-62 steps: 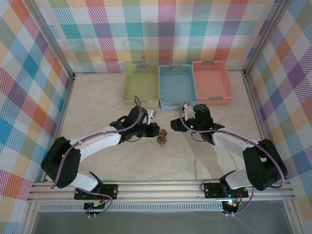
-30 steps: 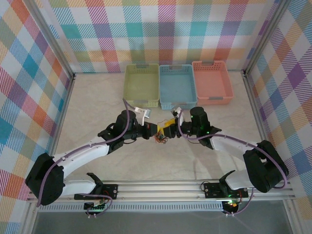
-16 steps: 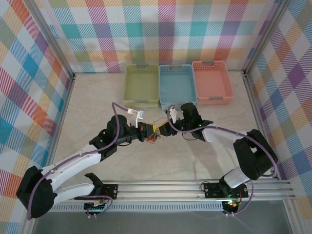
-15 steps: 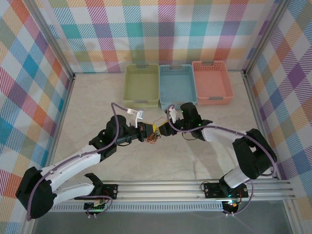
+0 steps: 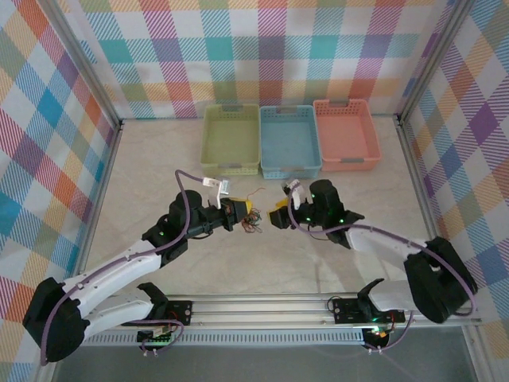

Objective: Untangle the cables

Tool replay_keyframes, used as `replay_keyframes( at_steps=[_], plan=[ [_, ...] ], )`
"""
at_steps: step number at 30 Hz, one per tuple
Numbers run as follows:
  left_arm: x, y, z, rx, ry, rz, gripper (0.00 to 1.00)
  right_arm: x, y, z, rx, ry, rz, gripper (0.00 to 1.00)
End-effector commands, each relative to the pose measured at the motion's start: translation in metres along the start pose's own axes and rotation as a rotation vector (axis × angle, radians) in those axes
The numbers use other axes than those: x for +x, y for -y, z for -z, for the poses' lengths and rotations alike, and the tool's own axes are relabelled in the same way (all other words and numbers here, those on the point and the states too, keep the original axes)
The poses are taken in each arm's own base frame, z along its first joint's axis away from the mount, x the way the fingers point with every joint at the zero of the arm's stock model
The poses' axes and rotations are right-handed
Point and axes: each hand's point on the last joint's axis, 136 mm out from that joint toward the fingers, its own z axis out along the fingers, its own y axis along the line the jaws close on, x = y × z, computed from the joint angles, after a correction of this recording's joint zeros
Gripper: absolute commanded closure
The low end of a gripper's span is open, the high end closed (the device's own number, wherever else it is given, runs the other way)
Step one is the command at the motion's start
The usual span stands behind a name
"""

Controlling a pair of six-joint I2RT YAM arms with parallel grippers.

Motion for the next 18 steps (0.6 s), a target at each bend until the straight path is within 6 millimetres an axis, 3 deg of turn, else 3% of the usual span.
replay_keyframes(
  at_steps=[1, 11, 18],
  plan=[
    [-0.007, 0.005, -0.004, 0.0, 0.007, -0.027, 1.0, -0.026, -0.021, 0.007, -0.084, 0.143, 0.138, 0.45],
    [-0.002, 0.015, -0.011, 0.066, -0.03, -0.027, 1.0, -0.03, -0.067, -0.008, -0.291, 0.197, 0.31, 0.43],
    [-0.005, 0.024, -0.006, 0.108, -0.02, -0.033, 1.0, -0.032, -0.067, -0.024, -0.295, 0.185, 0.334, 0.45]
  ],
)
